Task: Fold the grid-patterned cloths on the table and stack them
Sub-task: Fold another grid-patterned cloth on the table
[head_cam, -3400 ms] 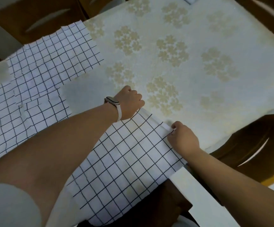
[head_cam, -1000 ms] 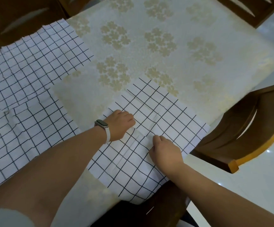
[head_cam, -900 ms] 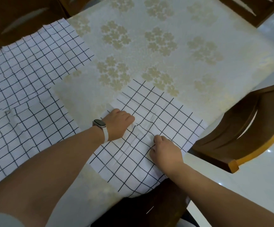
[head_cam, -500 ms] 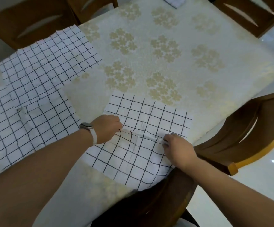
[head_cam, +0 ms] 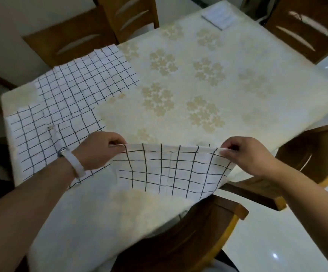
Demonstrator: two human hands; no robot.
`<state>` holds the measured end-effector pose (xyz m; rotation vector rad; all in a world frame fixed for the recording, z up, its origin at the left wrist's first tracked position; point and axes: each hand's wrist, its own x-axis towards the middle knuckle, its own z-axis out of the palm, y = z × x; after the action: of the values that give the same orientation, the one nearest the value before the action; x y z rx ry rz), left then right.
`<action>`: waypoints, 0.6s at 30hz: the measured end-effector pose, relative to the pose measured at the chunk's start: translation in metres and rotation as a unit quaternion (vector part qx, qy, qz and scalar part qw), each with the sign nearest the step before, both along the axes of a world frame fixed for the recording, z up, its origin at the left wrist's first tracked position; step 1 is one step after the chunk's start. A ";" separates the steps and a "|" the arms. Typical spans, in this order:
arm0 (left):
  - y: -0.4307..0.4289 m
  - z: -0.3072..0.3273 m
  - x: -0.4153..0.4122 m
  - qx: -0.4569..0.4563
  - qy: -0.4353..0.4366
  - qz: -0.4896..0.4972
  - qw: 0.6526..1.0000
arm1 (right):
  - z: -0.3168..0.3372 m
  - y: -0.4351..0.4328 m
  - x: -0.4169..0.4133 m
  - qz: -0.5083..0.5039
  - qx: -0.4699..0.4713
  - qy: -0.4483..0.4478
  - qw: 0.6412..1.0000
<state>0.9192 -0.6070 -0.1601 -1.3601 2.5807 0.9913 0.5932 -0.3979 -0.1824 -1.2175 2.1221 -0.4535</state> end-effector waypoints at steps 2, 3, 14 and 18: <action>0.006 0.008 0.008 0.006 0.035 0.032 0.999 | 0.009 0.002 -0.003 -0.012 -0.019 -0.016 1.000; 0.009 0.011 0.013 0.014 0.063 0.056 0.996 | 0.015 0.003 -0.004 -0.020 -0.033 -0.030 0.999; 0.019 0.022 0.057 0.174 0.230 0.253 0.924 | 0.044 -0.013 -0.012 -0.150 -0.151 -0.334 0.918; 0.016 -0.007 0.059 0.135 0.140 0.234 0.953 | 0.011 -0.036 -0.013 -0.137 -0.108 -0.252 0.952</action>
<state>0.9784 -0.5913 -0.1669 -1.9095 2.2069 1.6446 0.5801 -0.4336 -0.1709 -0.8000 1.8237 -1.0257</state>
